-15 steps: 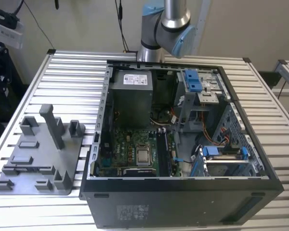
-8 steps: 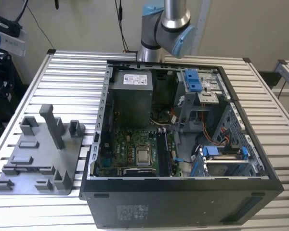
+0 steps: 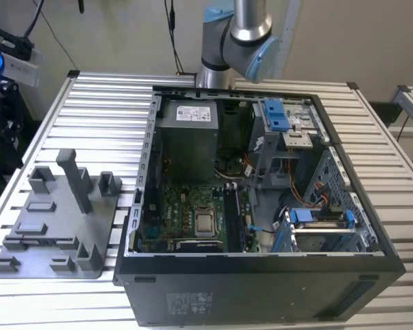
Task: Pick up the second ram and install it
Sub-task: 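Pick up the second ram and move it above second insertion slot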
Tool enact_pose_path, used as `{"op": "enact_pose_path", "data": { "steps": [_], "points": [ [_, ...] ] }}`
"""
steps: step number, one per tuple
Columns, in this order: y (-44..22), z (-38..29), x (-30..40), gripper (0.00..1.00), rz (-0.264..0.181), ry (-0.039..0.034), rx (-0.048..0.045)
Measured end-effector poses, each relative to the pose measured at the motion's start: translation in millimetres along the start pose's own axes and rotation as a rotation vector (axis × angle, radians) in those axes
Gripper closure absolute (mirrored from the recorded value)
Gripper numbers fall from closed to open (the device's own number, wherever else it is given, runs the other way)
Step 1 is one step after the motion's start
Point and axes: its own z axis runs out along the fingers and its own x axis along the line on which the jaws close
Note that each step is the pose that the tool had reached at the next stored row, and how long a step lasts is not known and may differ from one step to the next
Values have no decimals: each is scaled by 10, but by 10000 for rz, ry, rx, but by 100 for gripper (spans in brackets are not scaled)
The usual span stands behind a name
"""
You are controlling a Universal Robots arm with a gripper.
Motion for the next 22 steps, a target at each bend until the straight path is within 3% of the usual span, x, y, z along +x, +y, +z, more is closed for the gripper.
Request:
{"op": "enact_pose_path", "data": {
  "steps": [22],
  "points": [
    [-3, 100, -3, 58, 0, 0, -2]
  ]
}}
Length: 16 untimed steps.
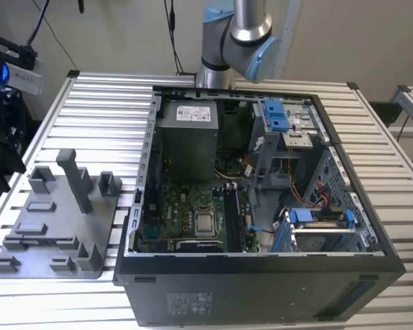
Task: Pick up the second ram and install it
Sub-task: 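Pick up the second ram and move it above second insertion slot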
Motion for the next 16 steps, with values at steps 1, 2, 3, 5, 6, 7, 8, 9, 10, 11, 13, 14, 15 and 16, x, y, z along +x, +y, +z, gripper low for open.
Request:
{"op": "enact_pose_path", "data": {
  "steps": [1, 2, 3, 5, 6, 7, 8, 9, 10, 11, 13, 14, 15, 16],
  "points": [
    [0, 1, 0, 58, 0, -2, 1],
    [0, 1, 0, 58, 1, -2, 1],
    [0, 1, 0, 58, 1, -3, 1],
    [0, 10, -1, 58, 1, -6, 4],
    [0, 15, -1, 58, 1, -5, 3],
    [-1, 21, -1, 58, 0, -3, 1],
    [-1, 29, -1, 58, 1, -3, 2],
    [-1, 39, -1, 58, 0, -4, 2],
    [-2, 48, -2, 58, 0, -3, 1],
    [-2, 59, -2, 58, 0, -3, 1],
    [-2, 79, -3, 58, 0, -3, 1],
    [-2, 89, -3, 58, 1, -3, 1],
    [-3, 100, -4, 58, -1, -2, 1],
    [-3, 112, -4, 58, 1, -4, 2]
  ]
}}
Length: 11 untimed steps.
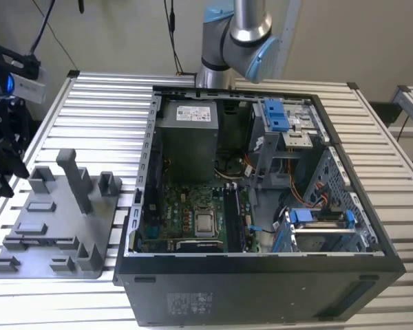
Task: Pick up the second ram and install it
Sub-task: 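Pick up the second ram and move it above second insertion slot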
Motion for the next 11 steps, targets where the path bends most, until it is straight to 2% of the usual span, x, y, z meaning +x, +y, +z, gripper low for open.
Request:
{"op": "enact_pose_path", "data": {
  "steps": [11],
  "points": [
    [-3, 120, -4, 58, 0, 0, 0]
  ]
}}
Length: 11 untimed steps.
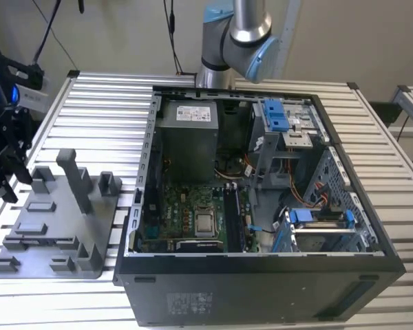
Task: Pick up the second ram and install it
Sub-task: 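Pick up the second ram and move it above second insertion slot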
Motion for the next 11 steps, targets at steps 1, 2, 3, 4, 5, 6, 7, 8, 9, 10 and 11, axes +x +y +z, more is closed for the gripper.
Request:
{"op": "enact_pose_path", "data": {
  "steps": [1, 2, 3, 4, 5, 6, 7, 8, 9, 10, 11],
  "points": [
    [0, 10, 0, 58, 0, 2, -1],
    [-1, 20, -1, 58, 0, 1, -1],
    [-1, 30, -1, 58, 0, 1, -1],
    [-1, 41, -1, 58, 0, 1, 0],
    [-2, 51, -2, 58, 0, 1, 0],
    [-2, 60, -2, 58, 0, 0, 0],
    [-2, 69, -2, 58, 0, 0, 0],
    [-2, 79, -3, 58, 0, 1, -1],
    [-3, 91, -3, 58, 0, 0, 0],
    [-3, 102, -4, 58, 0, 0, 0],
    [-3, 114, -4, 58, 0, 0, 0]
  ]
}}
